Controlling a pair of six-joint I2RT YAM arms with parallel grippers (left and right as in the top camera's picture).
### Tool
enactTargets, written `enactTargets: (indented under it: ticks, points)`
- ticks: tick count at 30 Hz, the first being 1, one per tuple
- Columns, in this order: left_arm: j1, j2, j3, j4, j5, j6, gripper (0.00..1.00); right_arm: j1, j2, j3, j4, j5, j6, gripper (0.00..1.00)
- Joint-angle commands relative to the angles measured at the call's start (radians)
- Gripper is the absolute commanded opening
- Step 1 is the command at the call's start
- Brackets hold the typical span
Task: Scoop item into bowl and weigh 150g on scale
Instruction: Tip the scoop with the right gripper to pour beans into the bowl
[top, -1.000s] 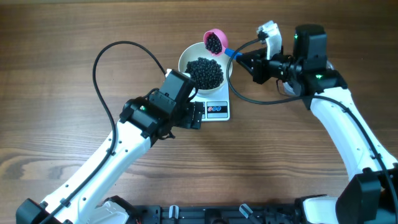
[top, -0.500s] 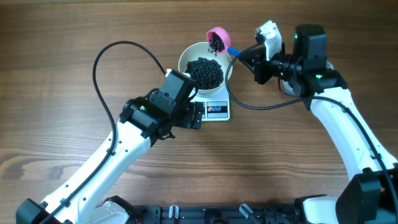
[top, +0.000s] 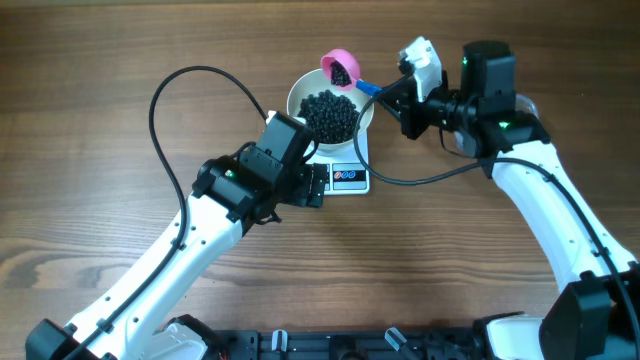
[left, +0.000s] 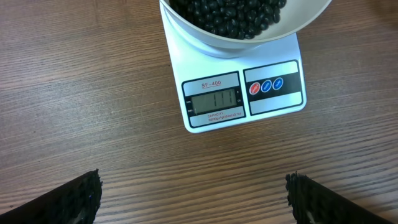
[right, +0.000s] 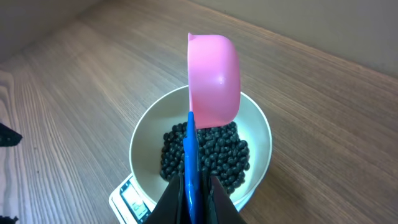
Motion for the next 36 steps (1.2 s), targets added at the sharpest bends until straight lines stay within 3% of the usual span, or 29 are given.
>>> enactTargets:
  ticks: [1,9,36]
  points:
    - [0.008,0.007,-0.006,0.003,0.005,0.012,1.0,0.004,0.017,0.005,-0.002,0.034,-0.029,0.04]
    - [0.008,0.007,-0.006,0.003,0.005,0.012,1.0,0.005,0.017,0.005,-0.034,0.088,-0.159,0.04]
    - [0.008,0.007,-0.006,0.003,0.005,0.012,1.0,0.102,0.017,0.005,0.003,0.214,-0.263,0.04]
